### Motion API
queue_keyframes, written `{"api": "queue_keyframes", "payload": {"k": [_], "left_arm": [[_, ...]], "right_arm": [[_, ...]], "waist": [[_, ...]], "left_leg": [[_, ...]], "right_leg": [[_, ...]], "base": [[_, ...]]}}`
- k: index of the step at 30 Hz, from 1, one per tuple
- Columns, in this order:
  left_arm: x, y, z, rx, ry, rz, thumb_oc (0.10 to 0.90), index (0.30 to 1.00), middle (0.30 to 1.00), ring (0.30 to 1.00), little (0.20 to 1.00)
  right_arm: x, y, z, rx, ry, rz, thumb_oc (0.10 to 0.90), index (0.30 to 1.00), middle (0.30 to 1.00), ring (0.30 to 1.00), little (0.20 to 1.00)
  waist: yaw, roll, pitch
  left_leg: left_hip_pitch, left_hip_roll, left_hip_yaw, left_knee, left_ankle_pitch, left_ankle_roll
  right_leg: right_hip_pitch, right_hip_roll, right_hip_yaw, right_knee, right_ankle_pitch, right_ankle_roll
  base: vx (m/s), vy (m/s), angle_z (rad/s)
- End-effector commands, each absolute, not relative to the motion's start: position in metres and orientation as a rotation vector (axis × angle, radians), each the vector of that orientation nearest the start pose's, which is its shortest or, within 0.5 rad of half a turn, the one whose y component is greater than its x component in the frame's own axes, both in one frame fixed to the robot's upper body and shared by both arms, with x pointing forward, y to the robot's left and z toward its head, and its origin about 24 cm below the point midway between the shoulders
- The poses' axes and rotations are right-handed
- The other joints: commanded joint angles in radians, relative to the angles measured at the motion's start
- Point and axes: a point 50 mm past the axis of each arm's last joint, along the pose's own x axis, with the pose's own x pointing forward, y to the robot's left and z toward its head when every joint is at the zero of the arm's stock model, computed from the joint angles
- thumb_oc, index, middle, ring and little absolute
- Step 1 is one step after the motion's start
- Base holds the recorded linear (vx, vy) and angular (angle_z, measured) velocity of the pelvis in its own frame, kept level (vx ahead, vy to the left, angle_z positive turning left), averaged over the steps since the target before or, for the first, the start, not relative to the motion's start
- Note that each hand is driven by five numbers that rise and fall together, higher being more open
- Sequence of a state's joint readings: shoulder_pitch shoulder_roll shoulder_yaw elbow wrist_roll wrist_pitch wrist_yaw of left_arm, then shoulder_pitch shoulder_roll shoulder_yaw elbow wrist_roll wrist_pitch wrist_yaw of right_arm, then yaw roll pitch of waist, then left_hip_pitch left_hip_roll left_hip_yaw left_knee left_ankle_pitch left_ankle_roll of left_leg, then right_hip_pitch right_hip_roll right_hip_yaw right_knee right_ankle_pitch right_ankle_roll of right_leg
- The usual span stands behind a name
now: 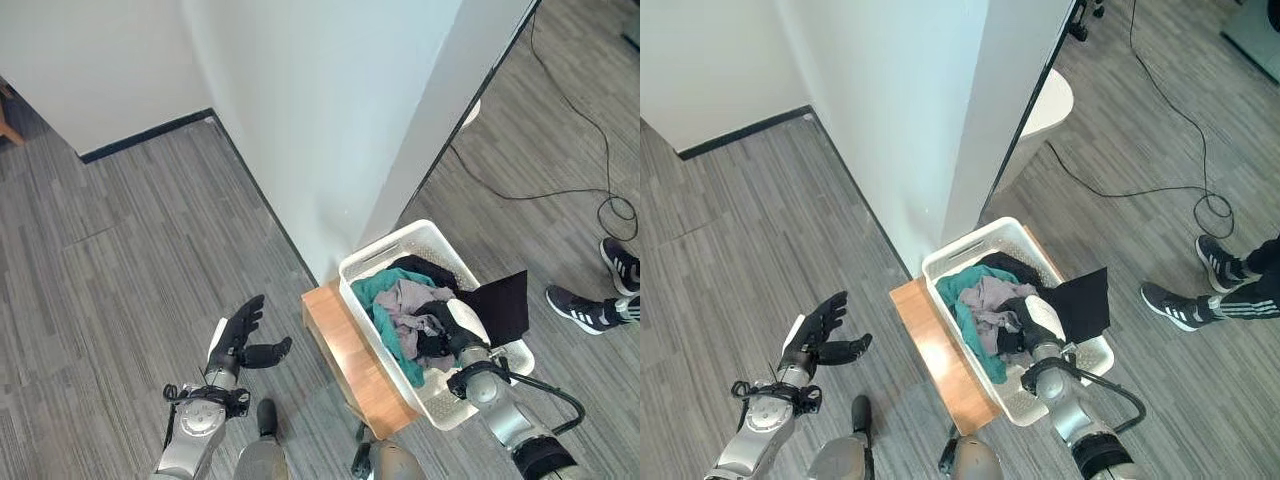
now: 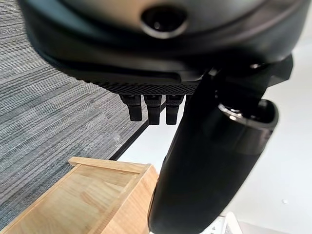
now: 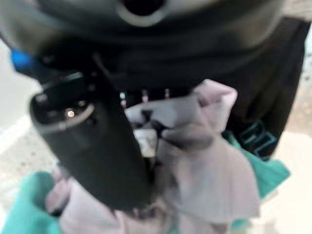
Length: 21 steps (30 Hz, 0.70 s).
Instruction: Pick up bed clothes into laundry basket.
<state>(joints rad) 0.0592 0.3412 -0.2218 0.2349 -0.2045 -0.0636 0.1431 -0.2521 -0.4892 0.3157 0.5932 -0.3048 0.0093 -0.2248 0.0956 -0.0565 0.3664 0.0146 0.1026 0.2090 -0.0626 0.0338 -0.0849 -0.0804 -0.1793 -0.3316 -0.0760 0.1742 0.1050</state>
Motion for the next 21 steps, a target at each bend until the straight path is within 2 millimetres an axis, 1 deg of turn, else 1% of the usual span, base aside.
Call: {"api": "queue_keyframes", "payload": {"k": [1,2,3,6,7,8,12,13,14,15,16,17,21], "left_arm": [[0.239,0.184,0.011,0.157,0.075,-0.029,0.800,0.900,0.900,0.900,0.900],[0.239,0.183,0.011,0.149,0.076,-0.027,0.800,0.900,0.900,0.900,0.900],[0.239,0.183,0.010,0.144,0.080,-0.024,0.800,0.900,0.900,0.900,0.900],[0.238,0.184,0.009,0.141,0.085,-0.024,0.800,0.900,0.900,0.900,0.900],[0.237,0.186,0.008,0.139,0.093,-0.015,0.800,0.900,0.900,0.900,0.900],[0.237,0.187,0.007,0.135,0.095,-0.008,0.800,0.900,0.900,0.900,0.900],[0.236,0.188,0.005,0.129,0.107,0.005,0.800,0.900,0.900,0.900,0.900],[0.235,0.190,0.004,0.128,0.114,0.014,0.800,0.900,0.900,0.900,0.900],[0.234,0.190,0.003,0.127,0.119,0.016,0.800,0.900,0.900,0.900,0.900],[0.233,0.191,0.003,0.126,0.124,0.017,0.800,0.900,0.900,0.900,0.900],[0.232,0.192,0.002,0.123,0.131,0.021,0.800,0.900,0.900,0.900,0.900],[0.232,0.192,0.002,0.124,0.132,0.020,0.800,0.900,0.900,0.900,0.900],[0.230,0.192,0.001,0.125,0.140,0.019,0.800,0.900,0.900,0.900,0.900]], "right_arm": [[0.312,-0.236,0.026,-0.928,0.153,-0.089,0.400,0.300,0.300,0.300,0.300],[0.313,-0.237,0.023,-0.915,0.172,-0.099,0.400,0.300,0.300,0.300,0.300],[0.315,-0.240,0.021,-0.917,0.194,-0.119,0.800,0.900,0.900,0.900,0.900],[0.318,-0.243,0.024,-0.930,0.199,-0.129,0.800,0.900,0.900,0.900,0.900],[0.320,-0.245,0.031,-0.944,0.171,-0.133,0.800,0.900,0.900,0.900,0.900],[0.320,-0.246,0.035,-0.950,0.156,-0.135,0.800,0.900,0.900,0.900,0.900],[0.320,-0.247,0.042,-0.951,0.125,-0.149,0.800,0.900,0.900,0.900,0.900],[0.321,-0.247,0.054,-0.941,0.071,-0.165,0.800,0.900,0.900,0.900,0.900],[0.320,-0.246,0.058,-0.936,0.049,-0.168,0.800,0.900,0.900,0.900,0.900],[0.318,-0.246,0.060,-0.935,0.035,-0.168,0.800,0.900,0.900,0.900,0.900],[0.312,-0.244,0.065,-0.917,0.000,-0.172,0.800,0.900,0.900,0.900,0.900],[0.311,-0.244,0.065,-0.917,0.002,-0.172,0.800,0.900,0.900,0.900,0.900],[0.296,-0.242,0.064,-0.904,-0.023,-0.166,0.800,0.900,0.900,0.900,0.900]], "waist": [[0.030,0.002,0.006],[0.033,0.003,0.004],[0.037,0.006,0.000],[0.038,0.008,-0.005],[0.036,0.007,-0.010],[0.033,0.007,-0.013],[0.026,0.004,-0.022],[0.018,-0.003,-0.034],[0.014,-0.006,-0.041],[0.010,-0.009,-0.047],[-0.002,-0.016,-0.061],[-0.002,-0.017,-0.062],[-0.020,-0.023,-0.084]], "left_leg": [[-0.056,-0.054,0.009,0.011,-0.049,0.079],[-0.058,-0.054,0.008,0.008,-0.046,0.077],[-0.061,-0.053,0.007,0.005,-0.043,0.074],[-0.060,-0.054,0.003,0.000,-0.042,0.073],[-0.057,-0.055,0.003,-0.002,-0.043,0.072],[-0.054,-0.055,0.003,-0.004,-0.044,0.072],[-0.045,-0.057,0.003,-0.004,-0.048,0.074],[-0.034,-0.060,0.004,-0.004,-0.054,0.076],[-0.027,-0.061,0.005,-0.005,-0.057,0.077],[-0.020,-0.061,0.006,-0.006,-0.060,0.078],[-0.005,-0.062,0.008,-0.009,-0.068,0.080],[-0.004,-0.062,0.008,-0.009,-0.068,0.080],[0.024,-0.066,0.008,-0.011,-0.082,0.086]], "right_leg": [[0.018,-0.068,-0.018,0.211,-0.231,0.030],[0.018,-0.066,-0.019,0.205,-0.230,0.030],[0.021,-0.063,-0.020,0.196,-0.229,0.029],[0.025,-0.061,-0.022,0.190,-0.230,0.028],[0.029,-0.061,-0.023,0.188,-0.231,0.028],[0.033,-0.061,-0.023,0.188,-0.233,0.028],[0.041,-0.061,-0.021,0.188,-0.234,0.028],[0.051,-0.060,-0.017,0.188,-0.236,0.029],[0.057,-0.059,-0.016,0.187,-0.237,0.030],[0.064,-0.059,-0.014,0.185,-0.239,0.030],[0.079,-0.059,-0.010,0.184,-0.241,0.032],[0.080,-0.059,-0.010,0.184,-0.241,0.032],[0.102,-0.061,-0.007,0.187,-0.246,0.035]], "base": [[-0.01,-0.016,0.04],[0.00,-0.016,0.03],[0.00,-0.016,0.03],[0.00,-0.006,0.01],[0.00,-0.004,0.03],[0.00,-0.001,0.04],[0.01,0.004,0.04],[0.04,0.000,0.01],[0.05,0.002,0.00],[0.07,0.008,-0.02],[0.05,0.009,-0.07],[0.05,0.011,-0.11],[0.03,0.006,-0.05]]}}
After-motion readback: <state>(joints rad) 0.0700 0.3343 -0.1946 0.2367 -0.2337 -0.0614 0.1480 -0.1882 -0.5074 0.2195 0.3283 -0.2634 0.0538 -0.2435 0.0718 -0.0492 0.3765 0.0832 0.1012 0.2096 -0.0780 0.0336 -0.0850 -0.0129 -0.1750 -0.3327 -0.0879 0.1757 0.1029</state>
